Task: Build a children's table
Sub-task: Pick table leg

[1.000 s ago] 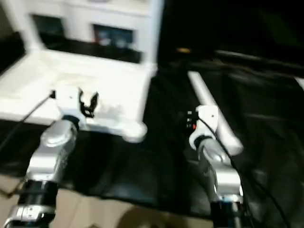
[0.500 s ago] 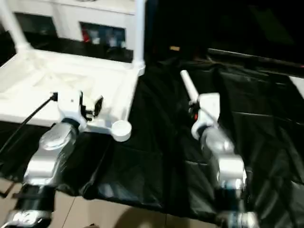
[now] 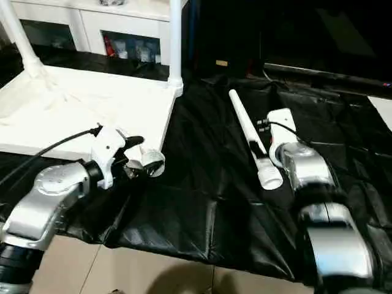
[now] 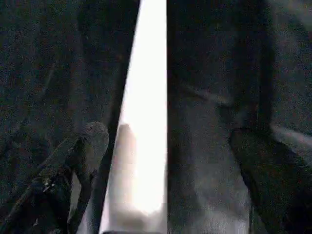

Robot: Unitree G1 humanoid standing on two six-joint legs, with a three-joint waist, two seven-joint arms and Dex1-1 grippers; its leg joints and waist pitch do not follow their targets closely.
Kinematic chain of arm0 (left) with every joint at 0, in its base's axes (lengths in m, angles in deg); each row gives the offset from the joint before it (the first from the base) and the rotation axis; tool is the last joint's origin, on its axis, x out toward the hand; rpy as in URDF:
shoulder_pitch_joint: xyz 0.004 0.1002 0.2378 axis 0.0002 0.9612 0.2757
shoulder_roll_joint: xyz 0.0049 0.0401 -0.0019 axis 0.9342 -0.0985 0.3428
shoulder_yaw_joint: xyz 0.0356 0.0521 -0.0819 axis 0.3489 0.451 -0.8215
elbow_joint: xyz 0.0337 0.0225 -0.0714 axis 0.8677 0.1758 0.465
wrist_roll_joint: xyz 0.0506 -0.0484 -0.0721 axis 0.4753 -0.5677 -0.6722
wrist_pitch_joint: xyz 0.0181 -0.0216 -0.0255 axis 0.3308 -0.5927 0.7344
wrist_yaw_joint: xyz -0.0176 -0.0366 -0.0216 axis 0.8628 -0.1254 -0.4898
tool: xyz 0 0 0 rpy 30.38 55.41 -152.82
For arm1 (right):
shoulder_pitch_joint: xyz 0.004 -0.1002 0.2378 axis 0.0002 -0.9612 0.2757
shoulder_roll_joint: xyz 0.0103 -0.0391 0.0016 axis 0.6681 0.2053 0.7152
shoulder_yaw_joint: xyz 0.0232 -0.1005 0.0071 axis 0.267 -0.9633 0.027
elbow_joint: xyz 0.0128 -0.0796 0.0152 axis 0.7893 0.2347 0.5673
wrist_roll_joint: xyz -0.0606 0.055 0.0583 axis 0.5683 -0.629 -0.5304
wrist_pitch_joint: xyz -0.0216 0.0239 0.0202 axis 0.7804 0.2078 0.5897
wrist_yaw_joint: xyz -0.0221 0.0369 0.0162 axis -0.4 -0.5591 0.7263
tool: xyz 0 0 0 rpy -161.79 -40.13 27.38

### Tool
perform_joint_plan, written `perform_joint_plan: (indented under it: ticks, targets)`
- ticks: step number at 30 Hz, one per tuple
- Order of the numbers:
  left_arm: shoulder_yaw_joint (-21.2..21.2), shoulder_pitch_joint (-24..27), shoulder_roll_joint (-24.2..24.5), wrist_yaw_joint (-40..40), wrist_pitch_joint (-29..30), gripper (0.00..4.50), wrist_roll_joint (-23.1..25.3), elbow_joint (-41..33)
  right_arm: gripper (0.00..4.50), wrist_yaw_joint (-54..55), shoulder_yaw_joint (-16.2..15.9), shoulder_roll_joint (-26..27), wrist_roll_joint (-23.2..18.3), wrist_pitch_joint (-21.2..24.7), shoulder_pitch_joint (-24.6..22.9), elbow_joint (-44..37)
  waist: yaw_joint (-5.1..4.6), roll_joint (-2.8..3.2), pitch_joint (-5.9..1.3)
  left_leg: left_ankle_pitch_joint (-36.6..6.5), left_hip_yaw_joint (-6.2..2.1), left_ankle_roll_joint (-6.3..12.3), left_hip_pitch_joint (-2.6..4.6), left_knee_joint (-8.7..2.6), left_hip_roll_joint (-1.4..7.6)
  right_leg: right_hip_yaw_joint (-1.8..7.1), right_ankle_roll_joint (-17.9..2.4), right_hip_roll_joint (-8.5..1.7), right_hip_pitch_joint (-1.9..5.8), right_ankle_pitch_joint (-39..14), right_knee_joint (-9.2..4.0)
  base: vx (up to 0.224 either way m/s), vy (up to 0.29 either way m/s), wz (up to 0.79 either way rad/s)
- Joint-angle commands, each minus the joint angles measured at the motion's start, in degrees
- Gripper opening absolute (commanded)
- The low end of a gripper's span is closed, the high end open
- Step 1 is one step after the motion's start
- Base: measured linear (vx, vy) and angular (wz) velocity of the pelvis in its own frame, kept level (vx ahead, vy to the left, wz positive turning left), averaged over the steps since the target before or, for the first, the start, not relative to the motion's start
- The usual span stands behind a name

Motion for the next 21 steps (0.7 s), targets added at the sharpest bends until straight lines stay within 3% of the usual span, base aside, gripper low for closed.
perform_joint_plan:
  ticks: [1,8,10,11,12,21]
  targets:
    - [0.7,-0.4,0.6,1.0,1.1,4.41,-0.6,-1.2,4.5,-0.1,0.5,-0.5,0.8,0.1,2.1,3.4,0.29,-0.11,-3.51,-2.2,-0.08,2.85,-0.5,-4.33,1.87,2.82,-14.1,-3.36,3.82,-6.2,-4.08,0.0,0.0,0.0]
    - [1.6,0.0,4.1,7.2,7.2,4.41,-4.6,-6.2,4.5,-4.6,2.4,-0.6,-1.1,4.3,8.3,15.4,0.46,-0.21,-3.5,-1.7,0.1,3.24,-0.53,-4.25,2.1,2.74,-15.9,-3.3,3.66,-4.7,-3.68,0.0,0.0,0.0]
    - [2.0,-0.1,4.9,8.9,8.5,4.5,-5.8,-7.1,4.22,-4.7,2.5,-0.8,-1.0,5.2,8.9,16.6,0.63,-0.02,-3.45,-1.7,0.21,2.78,-0.41,-4.29,2.2,2.72,-16.0,-3.32,3.57,-5.1,-3.66,0.0,0.0,0.0]
    - [2.1,-0.2,5.3,9.8,9.3,4.5,-6.4,-7.4,4.14,-4.5,2.7,-0.9,-1.1,5.7,9.1,17.1,0.62,-0.07,-3.4,-2.0,0.25,2.37,-0.49,-4.31,2.22,2.71,-15.8,-3.26,3.64,-5.4,-3.67,0.0,0.0,0.0]
    - [2.5,-0.3,5.8,10.4,9.8,4.5,-6.5,-7.4,4.14,-4.3,2.7,-1.0,-0.9,6.2,9.2,17.5,0.63,-0.54,-3.41,-2.2,0.22,2.12,-0.48,-4.39,2.25,2.69,-15.4,-3.29,3.68,-6.4,-3.6,0.0,0.0,0.0]
    - [4.0,-2.0,7.9,13.8,12.4,4.5,-7.6,-7.2,3.22,-4.7,1.8,-1.2,1.0,6.0,10.1,21.1,0.6,-0.62,-3.24,-3.5,0.31,0.36,-0.43,-4.51,2.32,2.77,-14.1,-3.41,3.51,-8.3,-3.9,0.0,0.0,0.0]
